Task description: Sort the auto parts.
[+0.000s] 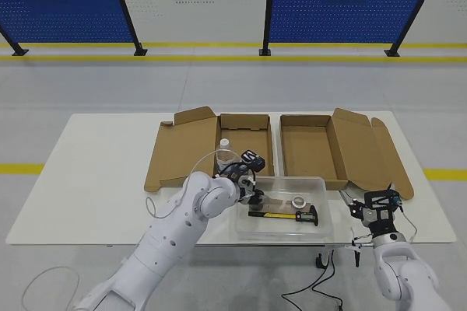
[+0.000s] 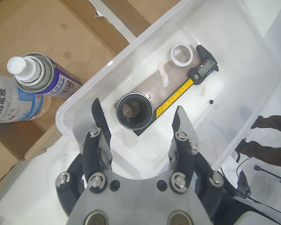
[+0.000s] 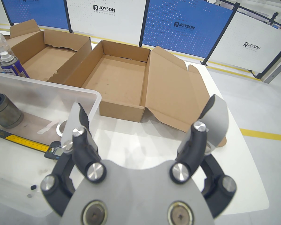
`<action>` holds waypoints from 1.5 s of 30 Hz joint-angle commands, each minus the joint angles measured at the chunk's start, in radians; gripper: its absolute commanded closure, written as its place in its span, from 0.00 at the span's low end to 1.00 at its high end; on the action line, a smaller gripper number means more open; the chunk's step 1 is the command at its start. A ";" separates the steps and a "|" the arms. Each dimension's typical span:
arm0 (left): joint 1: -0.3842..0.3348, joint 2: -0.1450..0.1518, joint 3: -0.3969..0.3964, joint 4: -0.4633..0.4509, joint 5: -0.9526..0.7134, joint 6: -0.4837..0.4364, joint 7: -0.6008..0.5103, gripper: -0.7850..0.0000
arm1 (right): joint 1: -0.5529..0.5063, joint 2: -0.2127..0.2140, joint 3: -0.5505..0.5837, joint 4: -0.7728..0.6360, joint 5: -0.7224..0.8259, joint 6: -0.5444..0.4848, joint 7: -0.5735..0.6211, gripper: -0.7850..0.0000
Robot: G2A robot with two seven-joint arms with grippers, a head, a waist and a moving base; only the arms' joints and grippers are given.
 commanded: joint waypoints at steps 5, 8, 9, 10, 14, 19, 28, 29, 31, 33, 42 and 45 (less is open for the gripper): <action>-0.017 -0.003 0.008 0.024 0.002 0.013 -0.003 0.43 | 0.000 0.000 0.000 0.000 0.000 0.000 0.000 0.00; -0.025 -0.005 0.013 0.040 0.002 0.015 -0.002 0.44 | 0.000 0.000 0.000 0.000 0.000 0.000 0.000 0.00; -0.028 -0.006 0.015 0.046 0.005 0.017 -0.005 0.48 | 0.000 0.000 0.000 0.000 0.000 0.000 0.000 0.00; -0.030 -0.007 0.018 0.051 0.005 0.018 -0.004 0.49 | 0.000 0.000 0.000 0.000 0.000 0.000 0.000 0.00; -0.039 -0.011 0.027 0.074 0.001 0.019 -0.003 0.51 | 0.000 0.000 0.000 0.000 0.000 0.000 0.000 0.00; -0.049 -0.016 0.038 0.096 -0.010 0.019 -0.003 0.55 | 0.000 0.000 0.000 0.000 0.000 0.000 0.000 0.00; -0.065 -0.024 0.047 0.125 -0.051 0.000 0.005 0.67 | 0.000 0.000 0.000 0.000 0.000 0.000 0.000 0.00; -0.068 -0.025 0.049 0.125 -0.053 -0.002 0.005 0.68 | 0.000 0.000 0.000 0.000 0.000 0.000 0.000 0.00; -0.069 -0.026 0.051 0.125 -0.068 -0.010 0.004 0.71 | 0.000 0.000 0.000 0.000 0.000 0.000 0.000 0.00; -0.071 -0.027 0.053 0.124 -0.075 -0.012 0.002 0.70 | 0.000 0.000 0.000 0.000 0.000 0.000 0.000 0.00; -0.081 -0.026 0.051 0.123 -0.071 -0.017 0.001 0.68 | 0.000 0.000 0.000 0.000 0.000 0.000 0.000 0.00; -0.083 -0.025 0.050 0.126 -0.061 -0.017 -0.002 0.67 | 0.000 0.000 0.000 0.000 0.000 0.000 0.000 0.00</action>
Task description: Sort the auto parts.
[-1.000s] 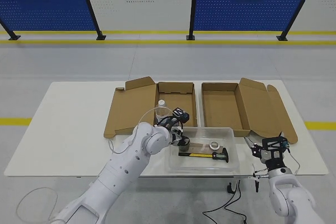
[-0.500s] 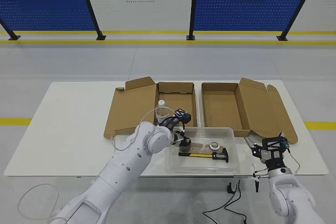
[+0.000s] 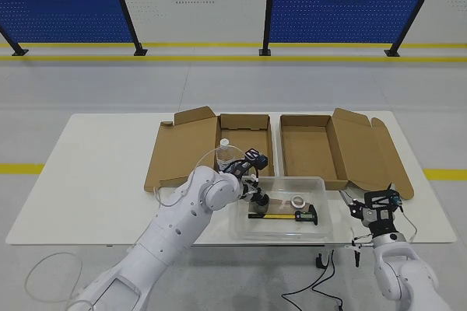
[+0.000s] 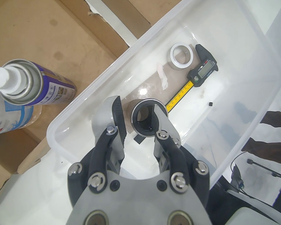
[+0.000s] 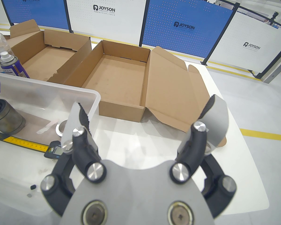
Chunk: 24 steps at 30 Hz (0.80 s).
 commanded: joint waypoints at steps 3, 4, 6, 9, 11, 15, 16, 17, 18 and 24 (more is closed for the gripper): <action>0.000 0.001 0.002 0.005 0.000 -0.003 -0.015 0.66 | 0.000 0.000 0.000 0.000 0.000 0.000 0.000 0.00; -0.001 0.000 0.003 0.008 0.000 -0.005 -0.019 0.66 | 0.000 0.000 0.000 0.000 0.000 0.000 0.000 0.00; -0.004 -0.001 0.008 0.017 0.000 -0.008 -0.021 0.67 | 0.000 0.000 0.000 0.000 0.000 0.000 0.000 0.00; -0.011 -0.004 0.016 0.033 -0.008 -0.011 -0.021 0.69 | 0.000 0.000 0.000 0.000 0.000 0.000 0.000 0.00; -0.017 -0.008 0.024 0.048 -0.012 -0.013 -0.021 0.70 | 0.000 0.000 0.000 0.000 0.000 0.000 0.000 0.00; -0.032 -0.015 0.038 0.081 -0.023 -0.017 -0.018 0.72 | 0.000 0.000 0.000 0.000 0.000 0.000 0.000 0.00; -0.036 -0.017 0.041 0.090 -0.026 -0.019 -0.019 0.72 | 0.000 0.000 0.000 0.000 0.000 0.000 0.000 0.00; -0.040 -0.019 0.045 0.099 -0.030 -0.020 -0.019 0.73 | 0.000 0.000 0.000 0.000 0.000 0.000 0.000 0.00; -0.043 -0.021 0.048 0.107 -0.036 -0.021 -0.018 0.73 | 0.000 0.000 0.000 0.000 0.000 0.000 0.000 0.00; -0.060 -0.033 0.066 0.155 -0.060 -0.028 -0.008 0.77 | 0.000 0.000 0.000 0.000 0.000 0.000 0.000 0.00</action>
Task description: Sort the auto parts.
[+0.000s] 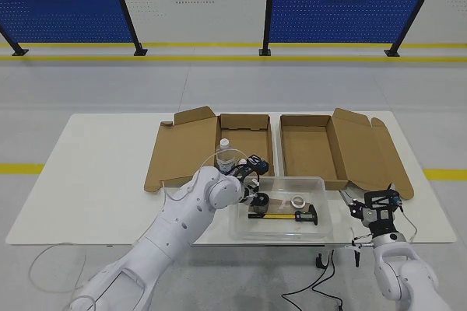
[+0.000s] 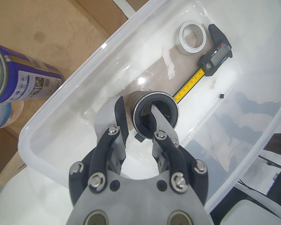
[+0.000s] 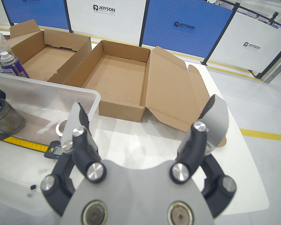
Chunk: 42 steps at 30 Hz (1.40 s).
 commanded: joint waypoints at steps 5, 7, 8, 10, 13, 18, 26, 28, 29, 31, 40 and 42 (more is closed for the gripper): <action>-0.017 -0.011 0.017 0.045 -0.017 -0.006 0.011 0.85 | 0.000 0.000 0.000 0.000 0.000 0.000 0.000 0.00; -0.022 -0.015 0.021 0.059 -0.024 -0.010 0.016 0.92 | 0.000 0.000 0.000 0.000 0.000 0.000 0.000 0.00; -0.025 -0.017 0.023 0.064 -0.026 -0.011 0.018 1.00 | 0.000 0.000 0.000 0.000 0.000 0.000 0.000 0.00; -0.028 -0.019 0.025 0.074 -0.031 -0.013 0.022 1.00 | 0.000 0.000 0.000 0.000 0.000 0.000 0.000 0.00; -0.030 -0.020 0.022 0.072 -0.035 -0.018 0.040 1.00 | 0.000 0.000 0.000 0.000 0.000 0.000 0.000 0.00; -0.010 -0.009 -0.005 0.016 -0.040 -0.026 0.054 1.00 | 0.000 0.000 0.000 0.000 0.000 0.000 0.000 0.00; 0.094 0.041 -0.110 -0.214 -0.003 -0.020 0.036 1.00 | 0.000 0.000 0.000 0.000 0.000 0.000 0.000 0.00; 0.130 0.055 -0.142 -0.286 0.003 -0.026 0.025 1.00 | 0.000 0.000 0.000 0.000 0.000 0.000 0.000 0.00; 0.149 0.061 -0.157 -0.323 0.006 -0.031 0.019 1.00 | 0.000 0.000 0.000 0.000 0.000 0.000 0.000 0.00; 0.189 0.073 -0.189 -0.397 -0.007 -0.035 0.011 1.00 | 0.000 0.000 0.000 0.000 0.000 0.000 0.000 0.00; 0.312 0.111 -0.277 -0.621 0.018 -0.049 -0.041 1.00 | 0.000 0.000 0.000 0.000 0.000 0.000 0.000 0.00; 0.323 0.116 -0.283 -0.638 0.027 -0.049 -0.041 1.00 | 0.000 0.000 0.000 0.000 0.000 0.000 0.000 0.00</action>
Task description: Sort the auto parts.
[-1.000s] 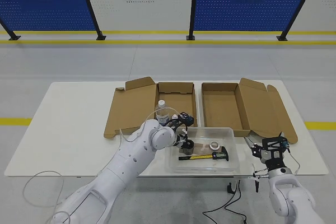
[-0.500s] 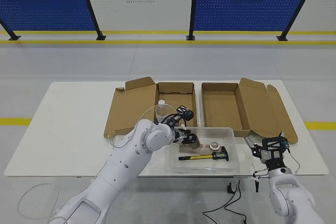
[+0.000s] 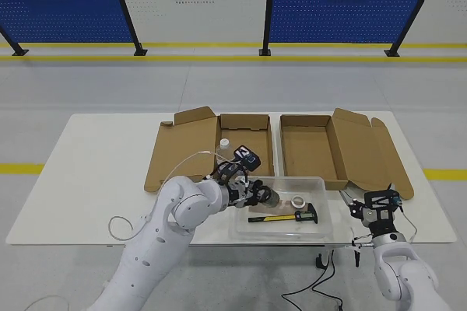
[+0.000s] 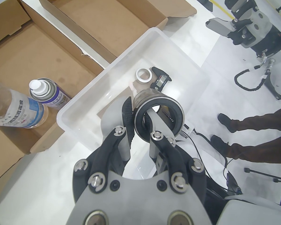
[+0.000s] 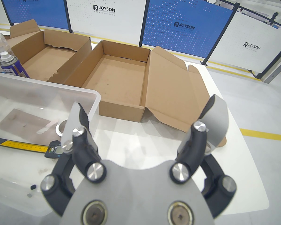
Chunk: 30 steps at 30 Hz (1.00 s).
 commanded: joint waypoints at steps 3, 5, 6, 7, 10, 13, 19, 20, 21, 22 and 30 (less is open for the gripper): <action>0.013 0.006 -0.004 -0.019 0.006 0.000 0.013 1.00 | 0.000 0.000 0.000 0.000 0.000 0.000 0.000 0.00; 0.008 0.007 -0.001 -0.015 0.011 -0.001 0.020 1.00 | 0.000 0.000 0.000 0.000 0.000 0.000 0.000 0.00; 0.002 0.007 0.002 -0.009 0.014 -0.001 0.026 1.00 | 0.000 0.000 0.000 0.000 0.000 0.000 0.000 0.00; -0.008 0.007 0.005 -0.001 0.019 -0.002 0.033 1.00 | 0.000 0.000 0.000 0.000 0.000 0.000 0.000 0.00; -0.051 0.003 0.021 0.041 0.031 -0.004 0.061 1.00 | 0.000 0.000 0.000 0.000 0.000 0.000 0.000 0.00; -0.115 -0.006 0.047 0.105 0.049 0.001 0.096 1.00 | 0.000 0.000 0.000 0.000 0.000 0.000 0.000 0.00; -0.258 -0.031 0.112 0.274 0.079 0.026 0.180 1.00 | 0.000 0.000 0.000 0.000 0.000 0.000 0.000 0.00; -0.279 -0.037 0.122 0.311 0.077 0.031 0.195 1.00 | 0.000 0.000 0.000 0.000 0.000 0.000 0.000 0.00; -0.304 -0.042 0.136 0.349 0.087 0.033 0.205 1.00 | 0.000 0.000 0.000 0.000 0.000 0.000 0.000 0.00; -0.327 -0.048 0.148 0.389 0.093 0.040 0.218 1.00 | 0.000 0.000 0.000 0.000 0.000 0.000 0.000 0.00; -0.463 -0.105 0.256 0.667 0.087 0.053 0.302 1.00 | 0.000 0.000 0.000 0.000 0.000 0.000 0.000 0.00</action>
